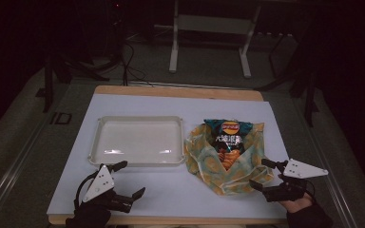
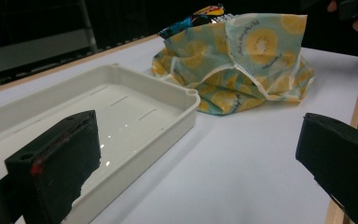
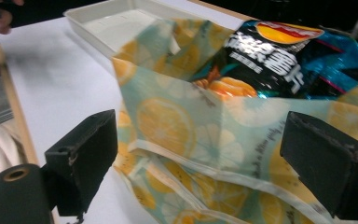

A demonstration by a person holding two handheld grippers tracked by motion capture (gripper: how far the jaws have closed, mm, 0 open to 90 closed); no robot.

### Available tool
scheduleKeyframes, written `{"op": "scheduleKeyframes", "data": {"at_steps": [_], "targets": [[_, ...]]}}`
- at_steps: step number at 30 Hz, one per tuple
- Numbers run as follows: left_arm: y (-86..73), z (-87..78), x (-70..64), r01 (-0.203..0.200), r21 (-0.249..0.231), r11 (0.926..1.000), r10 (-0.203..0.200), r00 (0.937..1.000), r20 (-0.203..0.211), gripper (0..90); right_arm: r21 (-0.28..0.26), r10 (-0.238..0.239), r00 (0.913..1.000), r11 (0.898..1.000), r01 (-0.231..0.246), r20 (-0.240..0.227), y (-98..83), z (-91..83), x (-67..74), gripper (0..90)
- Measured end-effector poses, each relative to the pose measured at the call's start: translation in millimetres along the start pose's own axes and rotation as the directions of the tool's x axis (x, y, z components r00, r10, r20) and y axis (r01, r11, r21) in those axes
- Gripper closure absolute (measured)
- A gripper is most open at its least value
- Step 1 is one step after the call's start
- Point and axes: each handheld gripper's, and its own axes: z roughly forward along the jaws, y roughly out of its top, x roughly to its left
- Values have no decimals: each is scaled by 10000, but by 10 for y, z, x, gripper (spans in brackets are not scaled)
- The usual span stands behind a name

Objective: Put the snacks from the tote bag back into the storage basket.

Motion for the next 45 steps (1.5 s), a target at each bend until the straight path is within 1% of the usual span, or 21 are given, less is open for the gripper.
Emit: {"op": "scheduleKeyframes", "data": {"at_steps": [2,3,6,8,11,13,18,19,20,23,25,31,32,34,35,38,41,43,45], "targets": [[0,8,-8,17,-13,10000,-17,10000,75,4,-6,-206,9998,9998,206,72,38,-7,13,109],[0,8,-8,17,-13,10000,-17,10000,75,4,-40,-257,9997,9997,257,33,57,-13,10,109],[2,13,-17,30,-45,10000,-29,10000,93,4,-75,-297,9995,9995,297,48,92,-24,4,109],[4,15,-21,64,-56,10000,-64,9999,102,4,-143,-363,9993,9992,362,-21,127,-37,-2,109],[8,16,-27,76,-99,9999,-75,9999,99,4,-117,-400,9992,9991,401,62,176,-50,-13,109],[11,18,-30,88,-105,9999,-87,9999,92,4,-148,-412,9989,9990,415,240,225,-62,-36,110],[16,23,-39,111,-140,9998,-110,9999,95,4,-275,-437,9978,9986,451,494,277,-67,-92,111],[18,23,-42,106,-122,9999,-105,9999,97,4,-310,-457,9965,9984,480,700,309,-67,-121,112],[18,23,-42,106,-122,9999,-105,9999,97,4,-310,-457,9965,9984,480,700,309,-67,-121,112],[18,25,-42,127,-104,9999,-126,9999,105,4,-424,-315,9945,9985,359,997,357,-62,-181,114],[17,26,-42,108,-101,9999,-107,9999,94,4,-450,-300,9923,9984,356,1204,405,-36,-248,122],[17,26,-41,86,-67,9999,-85,9999,93,4,-547,-279,9891,9979,361,1445,494,47,-367,134],[17,26,-42,78,-59,10000,-78,9999,91,4,-547,-279,9891,9979,361,1445,494,47,-367,134],[16,26,-42,68,-47,10000,-68,9999,88,4,-538,-260,9877,9980,347,1544,524,93,-419,148],[16,26,-41,60,-39,10000,-60,10000,78,4,-538,-260,9877,9980,347,1544,524,93,-419,148],[14,31,-41,45,-25,10000,-45,10000,65,4,-534,-306,9855,9978,401,1671,552,138,-500,209],[12,35,-41,58,41,10000,-58,10000,57,4,-530,-290,9840,9978,389,1760,574,167,-577,244],[11,36,-39,40,62,10000,-40,10000,75,4,-581,-188,9851,9979,291,1709,584,183,-635,301],[10,38,-38,36,88,10000,-37,10000,91,4,-582,-56,9853,9982,158,1710,590,207,-696,317]]}}
